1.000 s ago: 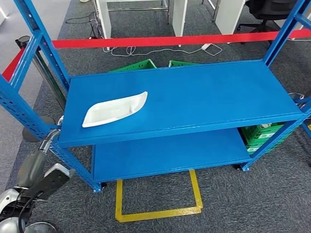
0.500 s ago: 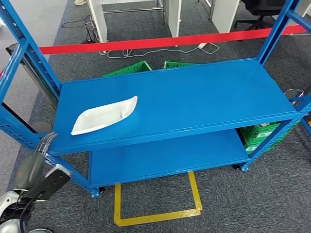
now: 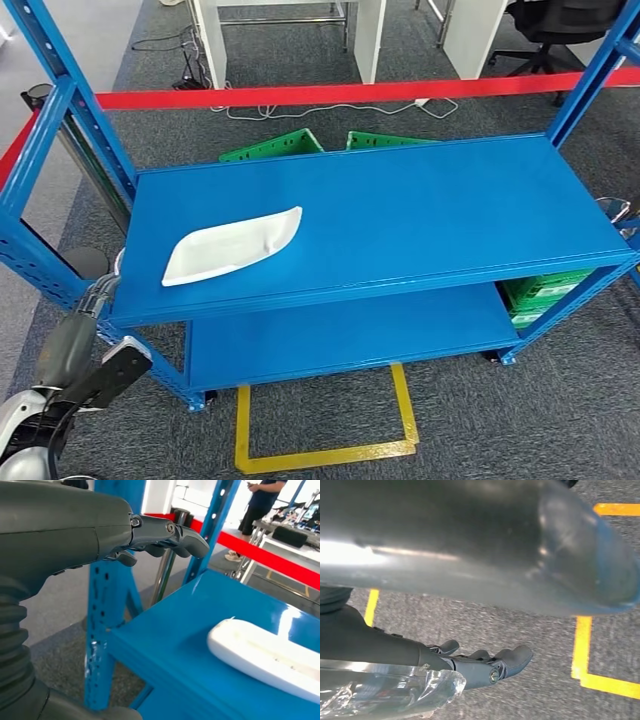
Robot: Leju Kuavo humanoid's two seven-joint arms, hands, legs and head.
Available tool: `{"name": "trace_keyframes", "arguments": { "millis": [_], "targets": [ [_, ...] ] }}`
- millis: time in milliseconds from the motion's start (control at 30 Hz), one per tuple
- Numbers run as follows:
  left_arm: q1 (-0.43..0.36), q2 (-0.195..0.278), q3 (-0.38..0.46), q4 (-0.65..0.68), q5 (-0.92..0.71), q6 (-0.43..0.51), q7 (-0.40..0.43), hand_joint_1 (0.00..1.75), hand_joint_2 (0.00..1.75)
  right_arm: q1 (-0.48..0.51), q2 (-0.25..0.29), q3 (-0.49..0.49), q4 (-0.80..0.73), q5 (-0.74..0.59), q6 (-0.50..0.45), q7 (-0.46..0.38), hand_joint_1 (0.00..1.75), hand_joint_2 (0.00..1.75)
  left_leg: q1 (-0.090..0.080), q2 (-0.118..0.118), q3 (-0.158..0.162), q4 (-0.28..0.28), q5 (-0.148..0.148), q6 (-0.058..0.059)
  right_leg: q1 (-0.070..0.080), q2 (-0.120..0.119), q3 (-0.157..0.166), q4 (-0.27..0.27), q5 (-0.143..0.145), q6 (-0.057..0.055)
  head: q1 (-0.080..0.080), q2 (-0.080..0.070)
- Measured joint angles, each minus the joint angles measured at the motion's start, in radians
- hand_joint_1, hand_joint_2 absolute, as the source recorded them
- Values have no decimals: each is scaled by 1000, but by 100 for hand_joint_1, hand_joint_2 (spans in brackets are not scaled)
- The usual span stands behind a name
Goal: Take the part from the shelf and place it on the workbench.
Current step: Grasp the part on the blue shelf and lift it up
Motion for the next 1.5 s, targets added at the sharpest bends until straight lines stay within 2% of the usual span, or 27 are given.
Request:
{"name": "trace_keyframes", "arguments": {
  "millis": [33,67,200,267,333,367,400,433,500,567,700,733,767,833,867,900,933,1000,1067,1167,1233,1300,1367,1400,1433,1467,1500],
  "targets": [
    [-4,0,-1,2,-3,-2,1,0,175,-3,0,2,0,0,-1,0,0,0,-2,-1,5,1,-5,-5,0,1,25,-51,21,-4,0,0],
    [-10,0,-3,3,-5,-5,3,0,175,-6,0,5,1,-1,-2,2,0,0,-3,-1,7,1,-8,-10,2,1,38,-76,28,-7,-1,0],
    [-34,2,-13,8,-19,-19,14,0,175,-16,0,13,2,0,-10,13,0,0,-1,-1,5,6,-18,-32,2,3,45,-89,26,-31,-3,0],
    [-45,3,-19,9,-23,-22,16,0,175,-22,0,18,2,2,-13,17,0,0,0,0,-35,81,-58,-41,-1,2,49,-95,26,-41,-6,0],
    [-50,5,-25,14,-25,-21,16,0,175,-26,0,23,3,3,-15,18,0,0,0,0,-109,210,-109,-45,-1,1,51,-96,23,-47,-8,0],
    [-50,5,-28,17,-25,-21,16,0,175,-28,0,25,4,4,-15,18,0,0,0,0,-139,256,-115,-45,0,1,53,-96,21,-49,-8,0],
    [-51,6,-31,20,-25,-21,15,0,175,-29,0,27,4,4,-15,18,0,0,0,0,-154,269,-102,-45,0,2,56,-96,18,-49,-8,0],
    [-52,7,-34,22,-25,-21,16,0,175,-30,0,29,5,4,-15,18,0,0,0,0,-150,245,-70,-44,-1,2,60,-96,15,-48,-8,0],
    [-56,9,-38,24,-27,-21,16,0,175,-31,0,32,5,4,-15,18,0,0,0,1,-99,122,10,-38,0,3,71,-96,9,-44,-8,0],
    [-61,10,-41,25,-28,-21,16,0,175,-34,0,34,6,3,-15,18,0,0,-2,2,-55,22,44,-31,3,5,75,-95,2,-34,-7,0],
    [-66,12,-44,30,-31,-23,16,0,175,-36,0,40,8,3,-15,21,0,0,-1,-1,-43,-4,40,-11,4,3,74,-98,-6,-12,-6,0],
    [-69,12,-45,31,-32,-24,16,0,175,-37,0,41,8,3,-15,21,0,0,1,-1,-39,-6,39,-5,4,2,64,-76,-21,-6,-3,0],
    [-72,12,-46,31,-34,-26,17,0,175,-38,0,43,8,4,-15,22,0,0,3,0,-36,-8,39,0,3,1,45,-32,-45,-1,-2,0],
    [-79,11,-50,32,-36,-33,24,0,175,-42,0,45,8,6,-15,28,0,0,3,1,-32,-8,34,5,2,0,-26,103,-107,7,1,0],
    [-81,11,-52,34,-36,-36,27,0,175,-42,0,46,8,7,-16,31,0,0,2,1,-31,-8,32,7,1,0,-59,159,-124,8,1,0],
    [-81,11,-54,36,-36,-36,28,0,175,-41,0,47,9,7,-16,32,0,0,2,0,-28,-8,30,7,1,0,-77,184,-122,9,1,0],
    [-80,11,-55,39,-35,-34,27,0,175,-39,0,48,9,8,-16,29,0,0,2,0,-23,-8,26,6,1,0,-75,169,-98,9,1,0],
    [-79,11,-56,45,-33,-29,22,0,175,-36,0,50,12,7,-15,22,0,0,3,-1,-9,-8,16,1,0,0,-22,42,-17,8,1,0],
    [-83,11,-58,48,-35,-30,20,0,175,-38,0,51,13,6,-15,20,0,0,-1,-3,-1,-6,6,-9,-2,2,31,-67,29,1,1,0],
    [-89,13,-61,51,-38,-36,23,0,175,-41,0,51,14,6,-16,26,0,0,-4,-4,4,-11,3,-23,0,5,44,-88,27,-18,-1,0],
    [-89,16,-63,52,-37,-34,23,0,175,-38,0,52,14,6,-16,25,0,0,-2,-3,-1,6,-12,-33,-2,5,50,-93,24,-32,-4,0],
    [-87,19,-62,56,-37,-30,21,0,175,-36,0,53,14,6,-16,22,0,0,-2,-2,-48,95,-56,-41,-4,3,55,-96,21,-42,-8,0],
    [-83,20,-63,61,-37,-28,19,0,175,-35,0,55,15,6,-16,19,0,0,-2,-2,-124,220,-97,-42,-2,3,59,-96,16,-49,-9,0],
    [-81,21,-64,65,-37,-28,18,0,175,-35,0,56,16,6,-16,19,0,0,-2,-2,-150,254,-95,-42,-1,3,61,-96,13,-50,-10,0],
    [-80,21,-64,68,-37,-28,18,0,175,-35,0,56,16,6,-16,19,0,0,-2,-2,-159,254,-74,-40,-1,3,66,-96,10,-51,-10,0],
    [-81,21,-64,71,-37,-29,17,0,175,-35,0,57,17,5,-16,19,0,0,-2,-2,-150,219,-38,-37,0,4,72,-96,6,-50,-10,0],
    [-83,21,-65,73,-37,-30,18,0,175,-35,0,57,18,5,-16,19,0,0,-2,-2,-126,160,6,-33,0,4,78,-96,2,-48,-10,0]
  ]
}}
